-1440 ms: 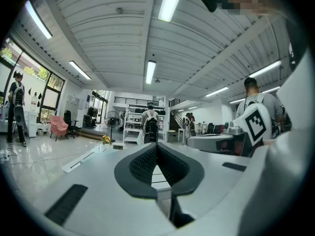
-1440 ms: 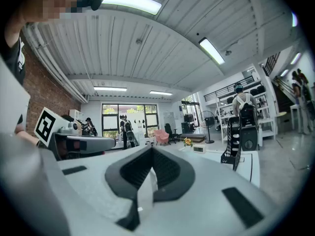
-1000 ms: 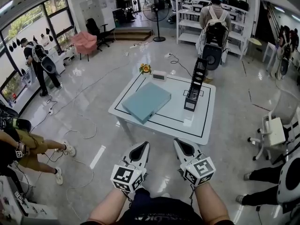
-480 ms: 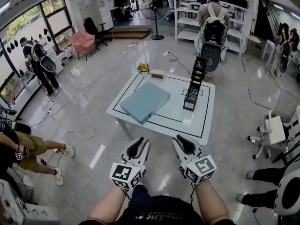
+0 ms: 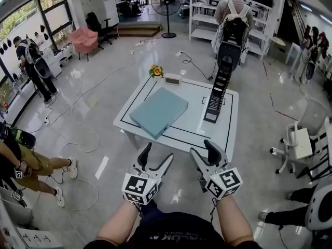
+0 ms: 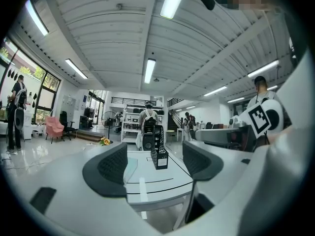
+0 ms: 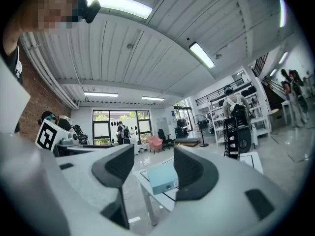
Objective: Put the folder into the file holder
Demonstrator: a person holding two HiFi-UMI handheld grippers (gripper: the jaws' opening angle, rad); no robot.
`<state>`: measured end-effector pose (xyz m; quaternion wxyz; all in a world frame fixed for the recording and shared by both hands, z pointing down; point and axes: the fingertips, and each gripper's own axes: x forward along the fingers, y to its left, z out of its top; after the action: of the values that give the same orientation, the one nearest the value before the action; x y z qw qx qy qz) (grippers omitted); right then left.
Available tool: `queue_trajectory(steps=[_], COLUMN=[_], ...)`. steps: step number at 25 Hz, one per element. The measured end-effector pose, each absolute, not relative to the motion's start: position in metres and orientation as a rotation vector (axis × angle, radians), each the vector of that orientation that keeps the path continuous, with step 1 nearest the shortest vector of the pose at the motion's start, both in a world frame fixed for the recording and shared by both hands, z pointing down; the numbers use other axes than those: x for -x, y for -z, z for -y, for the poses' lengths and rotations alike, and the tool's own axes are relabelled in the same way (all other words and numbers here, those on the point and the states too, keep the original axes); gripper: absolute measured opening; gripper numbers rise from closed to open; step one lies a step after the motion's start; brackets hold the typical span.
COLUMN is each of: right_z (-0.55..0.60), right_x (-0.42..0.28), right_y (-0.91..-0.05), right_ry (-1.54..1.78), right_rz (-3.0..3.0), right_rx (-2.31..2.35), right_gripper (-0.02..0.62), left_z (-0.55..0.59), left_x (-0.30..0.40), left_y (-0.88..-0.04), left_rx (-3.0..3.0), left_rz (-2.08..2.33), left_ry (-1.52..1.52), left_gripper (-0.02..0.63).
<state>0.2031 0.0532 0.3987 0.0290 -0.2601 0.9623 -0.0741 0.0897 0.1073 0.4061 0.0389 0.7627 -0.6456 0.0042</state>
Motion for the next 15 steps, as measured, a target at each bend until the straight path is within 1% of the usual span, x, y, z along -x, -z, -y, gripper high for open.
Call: queue_trajectory(steps=[15], right_z=[0.043], right_x=[-0.069], right_y=[-0.404], right_ry=[0.310], right_rz=[-2.952], right_rx=[1.047], right_gripper=[0.236], left_z=[0.002], left_x=[0.066], left_y=[-0.410], left_rx=[-2.398], left_rz=[1.796], left_ry=[-0.030], left_gripper=[0.345])
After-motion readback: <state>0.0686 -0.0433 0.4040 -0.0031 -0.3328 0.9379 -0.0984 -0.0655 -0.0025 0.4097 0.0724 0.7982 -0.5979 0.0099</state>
